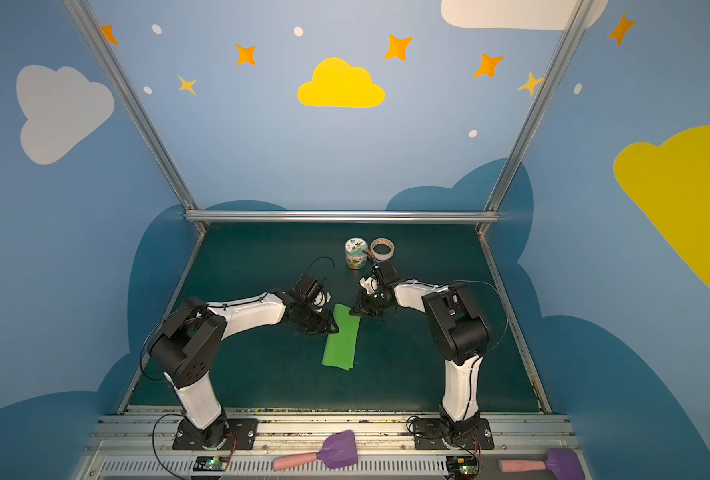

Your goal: Fold a paper plane with a square sheet of paper (fold left side to right side)

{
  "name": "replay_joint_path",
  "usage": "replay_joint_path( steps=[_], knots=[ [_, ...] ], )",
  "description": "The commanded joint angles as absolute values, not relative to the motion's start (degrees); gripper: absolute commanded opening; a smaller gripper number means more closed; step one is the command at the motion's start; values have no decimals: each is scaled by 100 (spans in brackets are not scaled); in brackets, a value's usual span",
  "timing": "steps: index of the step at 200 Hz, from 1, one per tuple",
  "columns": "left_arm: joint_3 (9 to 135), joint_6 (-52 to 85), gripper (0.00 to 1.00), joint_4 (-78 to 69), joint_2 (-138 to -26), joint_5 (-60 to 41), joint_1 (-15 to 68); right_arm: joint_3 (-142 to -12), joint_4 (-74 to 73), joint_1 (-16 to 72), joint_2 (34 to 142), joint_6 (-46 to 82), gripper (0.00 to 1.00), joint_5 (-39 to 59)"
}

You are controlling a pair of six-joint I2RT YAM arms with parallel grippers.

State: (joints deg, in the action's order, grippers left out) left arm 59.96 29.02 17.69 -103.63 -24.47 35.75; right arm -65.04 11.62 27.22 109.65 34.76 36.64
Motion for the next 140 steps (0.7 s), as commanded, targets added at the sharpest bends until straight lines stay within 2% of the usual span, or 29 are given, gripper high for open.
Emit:
replay_joint_path(
  steps=[1, 49, 92, 140],
  knots=[
    [5927, 3105, 43, 1614, -10419, -2105, 3642, -6587, 1323, 2634, 10371, 3559, 0, 3684],
    [5888, 3347, 44, 1599, -10306, -1799, 3656, -5393, 833, 2455, 9526, 3990, 21, 3096],
    [5915, 3339, 44, 1632, -10303, -1711, 3659, -4567, 328, 2455, 9190, 4289, 23, 2945],
    [5945, 3070, 44, 1751, -10283, -1897, 3593, -4237, 55, 2488, 9201, 4403, 23, 2956]
  ],
)
